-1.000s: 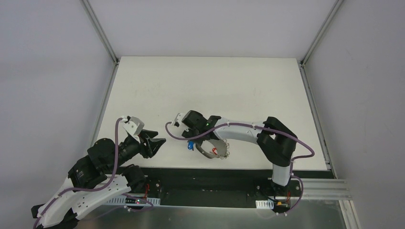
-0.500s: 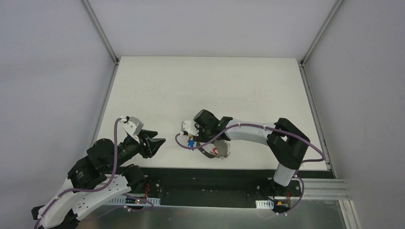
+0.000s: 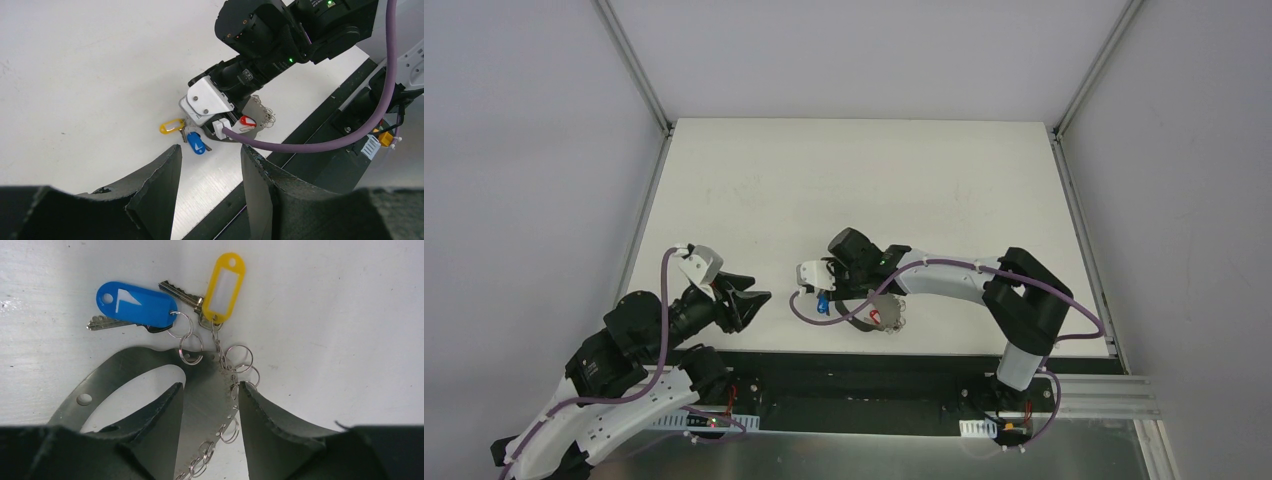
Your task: Put the keys on the keyring
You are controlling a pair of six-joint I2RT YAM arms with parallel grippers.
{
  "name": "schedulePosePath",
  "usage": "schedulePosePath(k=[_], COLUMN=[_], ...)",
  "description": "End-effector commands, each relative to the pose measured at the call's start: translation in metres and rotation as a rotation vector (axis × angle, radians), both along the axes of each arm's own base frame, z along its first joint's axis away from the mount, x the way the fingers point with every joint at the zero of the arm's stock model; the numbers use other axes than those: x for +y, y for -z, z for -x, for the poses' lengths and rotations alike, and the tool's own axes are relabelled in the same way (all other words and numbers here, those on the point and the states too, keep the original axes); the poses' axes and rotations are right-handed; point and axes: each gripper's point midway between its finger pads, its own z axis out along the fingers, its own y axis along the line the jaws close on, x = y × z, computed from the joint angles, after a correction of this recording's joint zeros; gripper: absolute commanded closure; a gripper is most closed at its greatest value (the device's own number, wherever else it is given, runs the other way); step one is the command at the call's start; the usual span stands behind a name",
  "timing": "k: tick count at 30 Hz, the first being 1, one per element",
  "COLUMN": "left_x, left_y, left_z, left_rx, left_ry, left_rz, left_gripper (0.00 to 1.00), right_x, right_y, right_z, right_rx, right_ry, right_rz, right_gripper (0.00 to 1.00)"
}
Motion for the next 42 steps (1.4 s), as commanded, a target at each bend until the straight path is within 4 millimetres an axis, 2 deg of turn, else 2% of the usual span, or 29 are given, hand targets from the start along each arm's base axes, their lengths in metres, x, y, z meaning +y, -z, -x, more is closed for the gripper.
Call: schedulePosePath(k=[1, 10, 15, 25, 28, 31, 36, 38, 42], left_x=[-0.001, -0.003, -0.003, -0.004, -0.004, -0.005, -0.004, -0.005, -0.004], left_y=[-0.003, -0.003, -0.002, -0.003, -0.002, -0.001, -0.002, -0.001, -0.001], left_z=[0.001, 0.001, 0.001, 0.001, 0.001, 0.001, 0.001, 0.000, -0.001], left_rx=[-0.003, -0.002, -0.002, -0.003, -0.002, -0.001, -0.001, 0.001, 0.001], left_ry=[0.006, 0.012, 0.014, 0.020, 0.018, 0.018, 0.018, 0.017, 0.012], left_rz=[0.023, 0.026, 0.027, 0.027, 0.026, 0.026, 0.026, 0.026, 0.023], left_gripper=[0.54, 0.54, 0.54, 0.53, 0.53, 0.54, 0.53, 0.53, 0.54], right_x=[0.026, 0.034, 0.036, 0.029, 0.029, 0.028, 0.025, 0.023, 0.024], right_y=[-0.027, -0.024, -0.015, -0.001, 0.001, 0.002, 0.006, 0.008, 0.002], right_z=[-0.002, -0.006, -0.005, -0.007, -0.008, -0.008, -0.010, -0.013, -0.012], right_rx=[-0.037, -0.031, -0.007, 0.024, 0.031, 0.042, 0.044, 0.036, 0.029], right_ry=[-0.089, -0.113, -0.122, -0.112, -0.110, -0.107, -0.099, -0.091, -0.090], right_rz=[-0.091, -0.079, -0.056, -0.005, 0.002, 0.018, 0.033, 0.045, 0.019], right_gripper=[0.53, 0.59, 0.59, 0.63, 0.68, 0.79, 0.84, 0.98, 1.00])
